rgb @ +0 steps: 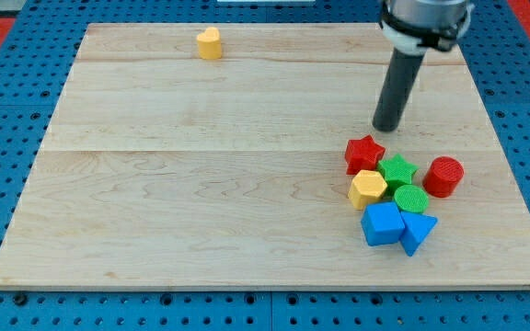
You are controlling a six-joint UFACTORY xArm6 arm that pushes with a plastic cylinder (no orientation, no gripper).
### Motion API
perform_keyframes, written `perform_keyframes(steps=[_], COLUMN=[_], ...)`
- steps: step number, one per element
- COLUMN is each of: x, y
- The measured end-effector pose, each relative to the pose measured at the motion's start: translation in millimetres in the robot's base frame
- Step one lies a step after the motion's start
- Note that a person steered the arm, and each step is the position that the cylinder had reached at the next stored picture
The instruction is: Move the yellow heart towards the left
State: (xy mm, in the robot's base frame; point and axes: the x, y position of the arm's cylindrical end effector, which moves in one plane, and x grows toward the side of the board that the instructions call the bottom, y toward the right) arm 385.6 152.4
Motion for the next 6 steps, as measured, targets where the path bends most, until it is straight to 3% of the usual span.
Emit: perform_keyframes(steps=[2, 3, 4, 5, 6], x=[-135.0, -180.4, -187.1, -160.3, -109.0], y=[-57.8, -119.3, -192.0, -241.7, -240.0])
